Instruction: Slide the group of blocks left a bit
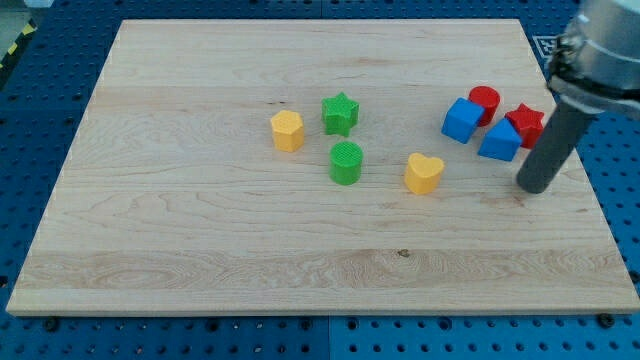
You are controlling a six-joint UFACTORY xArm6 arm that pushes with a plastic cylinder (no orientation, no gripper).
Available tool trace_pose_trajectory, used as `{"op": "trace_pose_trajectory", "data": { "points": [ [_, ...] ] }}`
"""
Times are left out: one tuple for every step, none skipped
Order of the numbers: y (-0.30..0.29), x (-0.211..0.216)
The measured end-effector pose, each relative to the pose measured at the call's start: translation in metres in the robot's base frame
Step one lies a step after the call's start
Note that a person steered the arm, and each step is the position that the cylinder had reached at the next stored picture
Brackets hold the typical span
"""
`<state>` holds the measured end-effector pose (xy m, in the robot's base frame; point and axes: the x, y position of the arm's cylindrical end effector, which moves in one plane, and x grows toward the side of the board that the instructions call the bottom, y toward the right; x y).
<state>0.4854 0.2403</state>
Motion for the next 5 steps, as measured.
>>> {"op": "trace_pose_trajectory", "data": {
  "points": [
    [0.037, -0.020],
    [0.061, -0.067],
    [0.066, -0.082],
    [0.065, -0.078],
    [0.028, -0.072]
  ]
}}
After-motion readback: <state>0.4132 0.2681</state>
